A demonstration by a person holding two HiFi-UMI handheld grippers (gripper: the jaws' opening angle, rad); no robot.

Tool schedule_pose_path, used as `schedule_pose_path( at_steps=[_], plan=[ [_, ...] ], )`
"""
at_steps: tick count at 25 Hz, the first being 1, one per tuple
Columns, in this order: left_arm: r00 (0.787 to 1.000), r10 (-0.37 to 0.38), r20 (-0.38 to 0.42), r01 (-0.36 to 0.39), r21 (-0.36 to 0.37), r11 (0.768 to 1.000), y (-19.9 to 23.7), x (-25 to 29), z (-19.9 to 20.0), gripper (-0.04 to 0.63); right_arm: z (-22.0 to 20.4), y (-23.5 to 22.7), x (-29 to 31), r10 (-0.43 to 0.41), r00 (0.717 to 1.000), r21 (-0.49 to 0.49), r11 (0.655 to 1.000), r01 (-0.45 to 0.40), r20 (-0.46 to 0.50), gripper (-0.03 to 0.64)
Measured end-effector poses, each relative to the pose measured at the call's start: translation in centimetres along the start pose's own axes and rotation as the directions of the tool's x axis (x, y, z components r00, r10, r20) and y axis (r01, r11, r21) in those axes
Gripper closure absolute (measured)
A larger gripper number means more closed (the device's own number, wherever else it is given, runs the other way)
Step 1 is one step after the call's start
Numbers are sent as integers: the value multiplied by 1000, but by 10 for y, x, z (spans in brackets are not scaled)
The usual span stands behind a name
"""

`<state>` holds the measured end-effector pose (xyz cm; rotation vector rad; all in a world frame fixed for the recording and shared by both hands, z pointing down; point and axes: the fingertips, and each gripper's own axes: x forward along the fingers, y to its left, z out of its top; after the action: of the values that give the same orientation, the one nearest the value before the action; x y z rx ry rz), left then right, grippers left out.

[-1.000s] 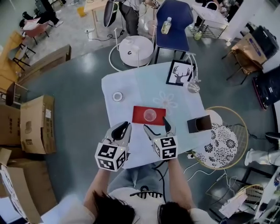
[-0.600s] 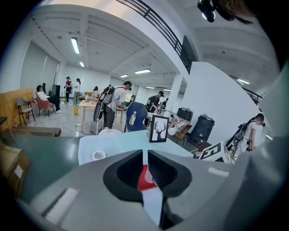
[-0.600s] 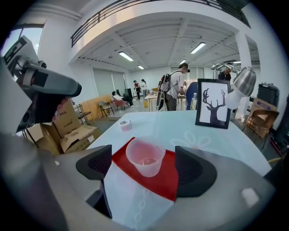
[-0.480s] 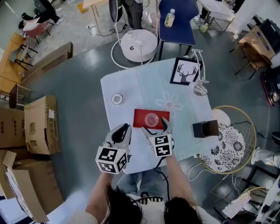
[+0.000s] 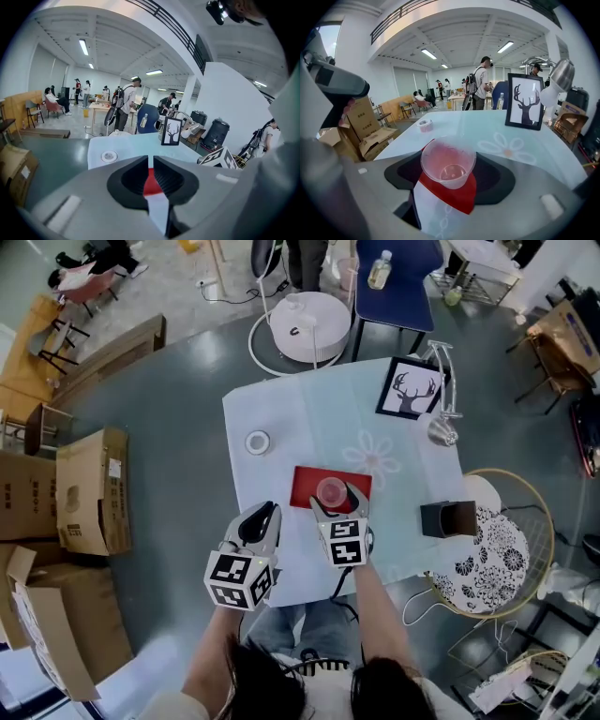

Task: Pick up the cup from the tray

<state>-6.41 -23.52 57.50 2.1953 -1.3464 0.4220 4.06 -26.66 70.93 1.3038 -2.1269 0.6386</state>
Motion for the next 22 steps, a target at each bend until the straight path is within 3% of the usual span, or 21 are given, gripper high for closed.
schedule_pose_path(
  at_steps=[4,13,22],
  plan=[
    [1000,5,1,-5,0,1000,1,0,-1,575,4,-2,-3,-26,1000,-12,1000,26,16,268],
    [1000,-14,11,14,11,1000,-11,3,5,575,15,-2,-20,-4,998,10,1000,3,69,272],
    [998,-54,34,52,47,998,-32,12,20,575,24,-36,-58,-55,994,63,997,49,97,273]
  ],
)
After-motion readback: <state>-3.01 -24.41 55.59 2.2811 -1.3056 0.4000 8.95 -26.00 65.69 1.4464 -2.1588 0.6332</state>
